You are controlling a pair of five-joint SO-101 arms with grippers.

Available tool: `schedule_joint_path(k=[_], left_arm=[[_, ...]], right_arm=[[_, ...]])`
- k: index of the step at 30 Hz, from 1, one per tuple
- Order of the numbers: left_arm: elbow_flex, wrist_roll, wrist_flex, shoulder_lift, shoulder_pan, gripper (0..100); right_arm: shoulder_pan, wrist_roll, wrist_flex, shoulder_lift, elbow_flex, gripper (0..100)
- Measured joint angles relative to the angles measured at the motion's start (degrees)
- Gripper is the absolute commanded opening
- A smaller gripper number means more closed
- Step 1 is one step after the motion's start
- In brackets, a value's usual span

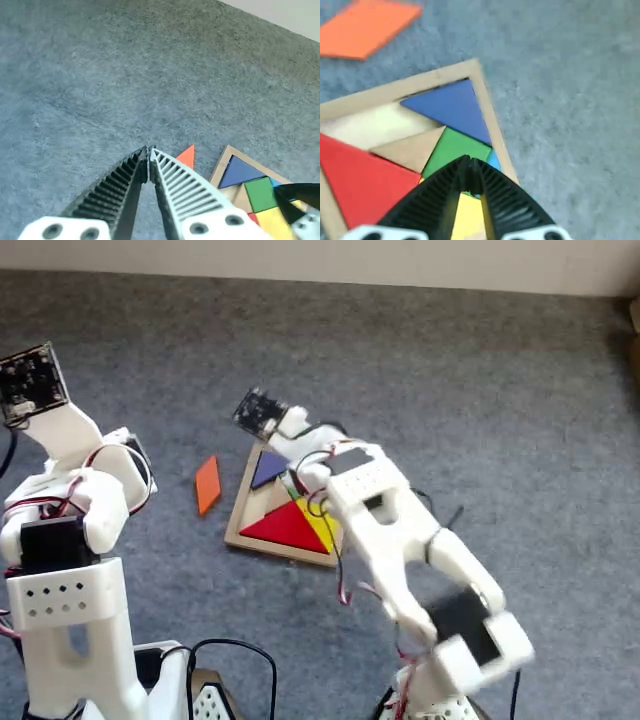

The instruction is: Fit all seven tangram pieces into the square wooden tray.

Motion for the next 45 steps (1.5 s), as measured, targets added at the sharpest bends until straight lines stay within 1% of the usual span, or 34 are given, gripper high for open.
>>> schedule_joint_path(k=[3, 6, 10, 12, 17, 21, 25, 29, 30, 35, 41, 45], left_arm=[[0.0, -2.8, -0.5, 0.0, 0.0, 11], [0.0, -5.0, -0.5, 0.0, 0.0, 20], [-0.1, -5.8, -0.3, 2.4, 0.0, 21], [-1.6, -7.9, 1.3, 6.3, 0.0, 21], [-8.4, -11.8, 7.4, 21.8, 0.0, 21], [-14.8, -12.1, 10.5, 35.4, 1.8, 21], [-20.0, -12.1, 11.8, 46.8, 4.0, 21], [-23.6, -10.9, 12.1, 55.4, 6.2, 28], [-24.4, -10.1, 12.1, 57.1, 6.6, 28], [-28.1, -6.9, 12.1, 65.4, 7.4, 26], [-33.0, -4.3, 12.0, 74.4, 7.4, 24], [-37.2, -3.2, 12.1, 79.9, 7.4, 20]], right_arm=[[0.4, -0.5, 5.7, -7.6, 1.6, 0.6], [0.4, -3.4, 12.2, -15.1, 2.6, 0.6], [3.0, -5.9, 20.6, -24.0, 6.6, 0.6], [4.3, -7.2, 22.2, -28.2, 9.8, 0.6], [9.1, -8.3, 22.6, -37.5, 19.1, 0.6], [13.1, -8.4, 22.6, -43.3, 26.1, 0.6], [15.7, -8.4, 22.4, -47.1, 31.8, 0.6], [19.5, -8.4, 18.4, -49.9, 38.5, 0.6], [20.1, -8.4, 17.2, -50.5, 40.1, 0.6], [20.7, -8.4, 13.5, -52.8, 46.8, 0.6], [20.9, -8.4, 13.2, -55.8, 50.5, 0.6], [20.9, -8.4, 12.8, -58.2, 52.7, 0.6]])
